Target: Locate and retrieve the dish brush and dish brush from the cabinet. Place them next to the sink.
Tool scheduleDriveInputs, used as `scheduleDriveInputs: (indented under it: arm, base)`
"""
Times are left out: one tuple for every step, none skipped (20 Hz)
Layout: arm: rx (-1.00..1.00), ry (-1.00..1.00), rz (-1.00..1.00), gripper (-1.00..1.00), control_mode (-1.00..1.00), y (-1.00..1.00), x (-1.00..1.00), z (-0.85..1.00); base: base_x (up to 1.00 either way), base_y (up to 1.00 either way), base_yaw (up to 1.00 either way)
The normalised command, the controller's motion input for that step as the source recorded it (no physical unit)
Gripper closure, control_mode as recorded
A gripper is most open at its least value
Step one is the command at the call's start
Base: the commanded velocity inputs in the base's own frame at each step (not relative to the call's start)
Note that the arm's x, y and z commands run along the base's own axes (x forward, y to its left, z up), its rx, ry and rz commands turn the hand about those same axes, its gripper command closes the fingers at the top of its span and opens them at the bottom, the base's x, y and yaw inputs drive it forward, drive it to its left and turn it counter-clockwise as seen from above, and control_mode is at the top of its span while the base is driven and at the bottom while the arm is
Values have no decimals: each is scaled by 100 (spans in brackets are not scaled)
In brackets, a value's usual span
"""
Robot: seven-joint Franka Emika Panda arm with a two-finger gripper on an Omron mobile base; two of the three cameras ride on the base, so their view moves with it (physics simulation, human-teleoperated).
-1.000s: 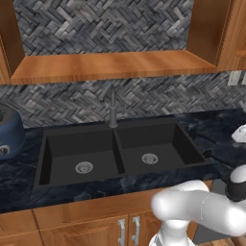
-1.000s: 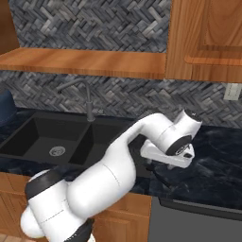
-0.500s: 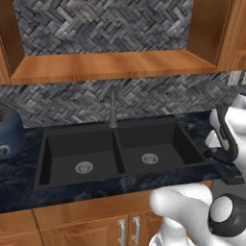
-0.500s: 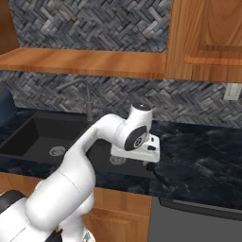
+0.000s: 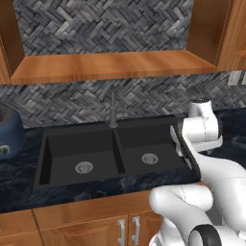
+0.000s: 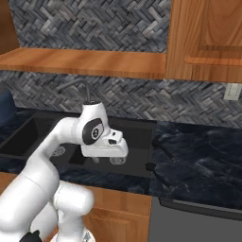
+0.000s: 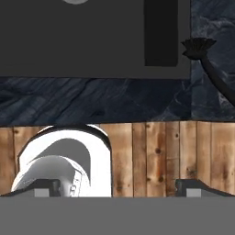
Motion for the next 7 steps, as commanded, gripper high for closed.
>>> scheduleDriveInputs:
  arm:
    - [-18, 9, -7, -100, -100, 87, 6, 0]
    - [-18, 9, -7, -100, -100, 87, 7, 0]
    - [-18, 9, -7, -100, -100, 86, 7, 0]
    - [-18, 8, -7, -100, -100, 86, 6, 0]
    - [-18, 7, -7, -100, -100, 85, 4, 0]
    - [-17, 6, -7, -100, -100, 83, 4, 0]
    - [-16, 5, -7, -100, -100, 79, 3, -1]
  base:
    - [0, 0, 0]
    - [0, 0, 0]
    - [0, 0, 0]
    - [0, 0, 0]
    - [0, 0, 0]
    - [0, 0, 0]
    - [0, 0, 0]
